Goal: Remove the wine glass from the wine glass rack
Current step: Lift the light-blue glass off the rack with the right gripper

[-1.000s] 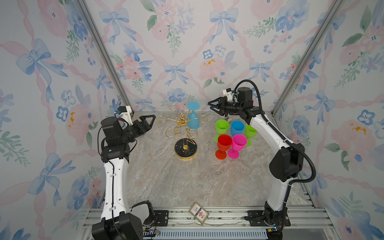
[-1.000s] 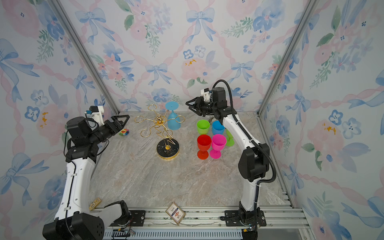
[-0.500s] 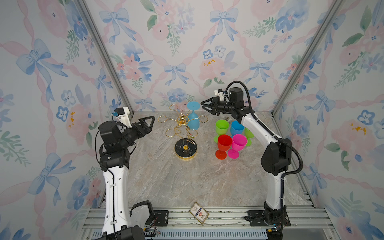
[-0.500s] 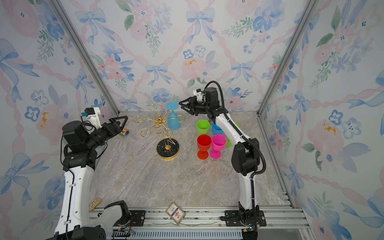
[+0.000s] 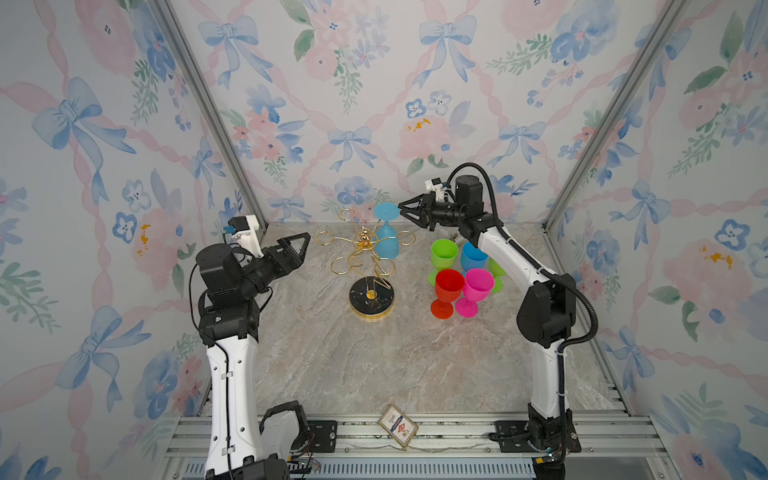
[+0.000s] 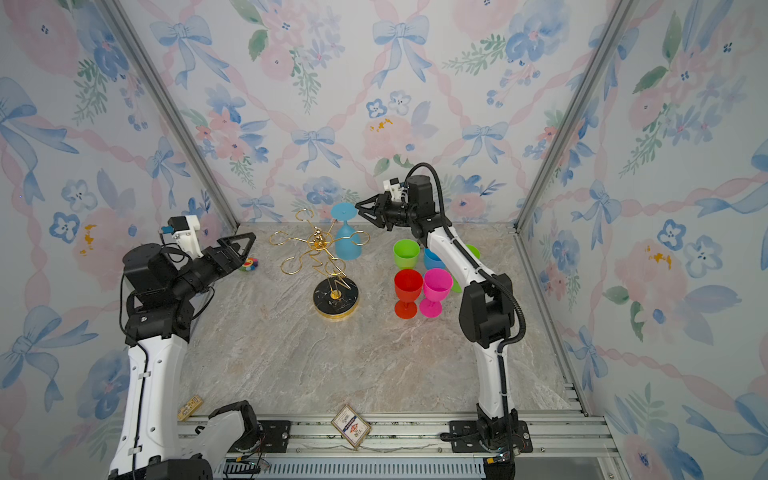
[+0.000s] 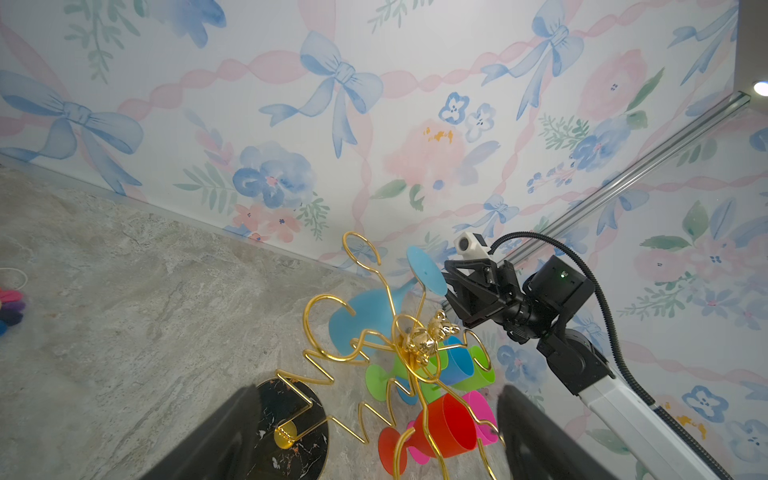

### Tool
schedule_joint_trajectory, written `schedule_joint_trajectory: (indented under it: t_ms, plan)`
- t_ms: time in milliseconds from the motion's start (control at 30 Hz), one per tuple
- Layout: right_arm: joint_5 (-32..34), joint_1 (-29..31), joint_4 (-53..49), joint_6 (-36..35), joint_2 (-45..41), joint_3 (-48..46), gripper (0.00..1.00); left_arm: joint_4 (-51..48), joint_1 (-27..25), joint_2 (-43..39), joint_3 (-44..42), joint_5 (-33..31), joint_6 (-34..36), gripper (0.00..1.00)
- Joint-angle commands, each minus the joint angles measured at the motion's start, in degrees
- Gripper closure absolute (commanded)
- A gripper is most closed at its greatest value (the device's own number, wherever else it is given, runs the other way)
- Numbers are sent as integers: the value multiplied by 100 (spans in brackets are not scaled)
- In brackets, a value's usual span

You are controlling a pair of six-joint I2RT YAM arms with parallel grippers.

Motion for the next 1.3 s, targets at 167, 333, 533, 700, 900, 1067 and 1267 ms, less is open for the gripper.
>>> schedule_joint_trajectory:
  t_ms: [167, 333, 533, 700, 900, 1067, 1267]
  plan:
    - [-187, 142, 168, 127, 80, 292, 73, 100, -9, -88, -96, 4, 167, 9]
    - [-187, 136, 173, 160, 64, 289, 80, 94, -9, -80, -71, 4, 172, 9]
    - [-215, 129, 256, 228, 36, 262, 88, 100, -9, -80, -78, 6, 186, 9]
    - [-273, 117, 458, 412, -24, 186, 93, 101, -9, -83, -93, -5, 202, 8]
    - [-320, 146, 636, 526, -175, 10, 98, 98, -10, -58, -85, -14, 187, 8]
    - [-329, 157, 757, 579, -300, -181, 100, 100, -9, -54, -62, -15, 181, 8]
    - [-379, 220, 798, 584, -411, -320, 100, 101, -9, -78, -54, -21, 173, 8]
